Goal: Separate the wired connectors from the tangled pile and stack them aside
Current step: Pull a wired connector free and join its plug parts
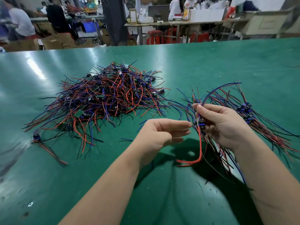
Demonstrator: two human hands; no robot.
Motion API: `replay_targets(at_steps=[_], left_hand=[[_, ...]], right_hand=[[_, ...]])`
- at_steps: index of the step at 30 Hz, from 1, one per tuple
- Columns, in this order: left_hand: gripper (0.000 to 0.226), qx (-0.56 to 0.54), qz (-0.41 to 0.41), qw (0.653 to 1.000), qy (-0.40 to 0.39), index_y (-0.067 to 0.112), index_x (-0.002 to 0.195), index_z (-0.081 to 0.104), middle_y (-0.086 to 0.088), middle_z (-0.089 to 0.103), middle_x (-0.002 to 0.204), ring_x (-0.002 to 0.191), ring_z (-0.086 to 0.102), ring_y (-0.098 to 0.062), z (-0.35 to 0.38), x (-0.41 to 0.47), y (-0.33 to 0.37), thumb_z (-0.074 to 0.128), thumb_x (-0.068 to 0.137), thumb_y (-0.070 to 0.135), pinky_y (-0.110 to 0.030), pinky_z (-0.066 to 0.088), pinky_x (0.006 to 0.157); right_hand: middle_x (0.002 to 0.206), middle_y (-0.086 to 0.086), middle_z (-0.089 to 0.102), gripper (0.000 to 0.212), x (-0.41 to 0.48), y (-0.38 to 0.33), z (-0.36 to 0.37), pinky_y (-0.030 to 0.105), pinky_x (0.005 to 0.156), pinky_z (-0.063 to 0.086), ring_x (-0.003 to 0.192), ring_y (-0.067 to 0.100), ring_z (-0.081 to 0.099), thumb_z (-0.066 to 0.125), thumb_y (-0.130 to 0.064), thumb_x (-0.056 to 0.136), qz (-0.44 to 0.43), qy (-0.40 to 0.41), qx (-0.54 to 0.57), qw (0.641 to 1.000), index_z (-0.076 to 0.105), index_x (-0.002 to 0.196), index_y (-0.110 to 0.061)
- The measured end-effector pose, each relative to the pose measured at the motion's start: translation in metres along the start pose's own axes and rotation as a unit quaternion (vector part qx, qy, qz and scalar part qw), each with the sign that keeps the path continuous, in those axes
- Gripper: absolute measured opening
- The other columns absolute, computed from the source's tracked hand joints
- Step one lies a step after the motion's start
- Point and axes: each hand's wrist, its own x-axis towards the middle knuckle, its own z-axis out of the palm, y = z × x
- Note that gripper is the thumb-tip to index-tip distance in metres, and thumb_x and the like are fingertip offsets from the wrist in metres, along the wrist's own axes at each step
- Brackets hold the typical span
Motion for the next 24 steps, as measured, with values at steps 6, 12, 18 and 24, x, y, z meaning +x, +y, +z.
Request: replay_targets(at_steps=[6,12,18,24], left_hand=[[0.018,0.037,-0.083,0.994,0.058,0.010,0.078,0.076,-0.006,0.072,0.072,0.061,0.068,-0.013,0.013,0.000,-0.010,0.075,0.076,0.027,-0.021,0.054,0.057],[0.016,0.040,-0.122,0.991,0.035,0.010,0.068,0.071,-0.007,0.072,0.071,0.059,0.067,-0.013,0.013,-0.003,-0.005,0.070,0.084,0.013,-0.021,0.055,0.057],[0.016,0.025,-0.154,0.987,-0.046,0.015,0.072,0.069,-0.004,0.074,0.077,0.065,0.070,-0.011,0.025,-0.008,0.001,0.067,0.088,0.018,-0.020,0.056,0.059],[0.014,0.018,-0.113,0.993,-0.009,0.014,0.072,0.068,-0.005,0.074,0.076,0.063,0.069,-0.012,0.017,-0.008,0.004,0.068,0.086,0.017,-0.020,0.053,0.055]], right_hand=[[0.060,0.008,0.067,0.010,-0.005,0.019,0.011,0.020,0.049,0.048,0.050,0.013,0.058,0.074,-0.013,0.057,0.022,-0.063,-0.120,0.991,0.073,0.065,-0.008],[0.052,0.002,0.063,0.009,0.002,0.014,0.005,0.015,0.039,0.038,0.041,0.007,0.051,0.074,-0.004,0.072,-0.042,0.017,-0.135,0.990,0.065,0.069,-0.006],[0.048,-0.001,0.061,0.014,0.003,-0.008,-0.015,0.014,0.039,0.041,0.040,0.006,0.053,0.073,-0.005,0.076,-0.082,0.153,0.028,0.984,0.061,0.074,-0.010],[0.055,0.001,0.064,0.011,0.005,-0.004,-0.011,0.015,0.042,0.045,0.046,0.010,0.061,0.058,-0.021,0.094,-0.132,0.177,0.083,0.972,0.065,0.090,-0.014]])
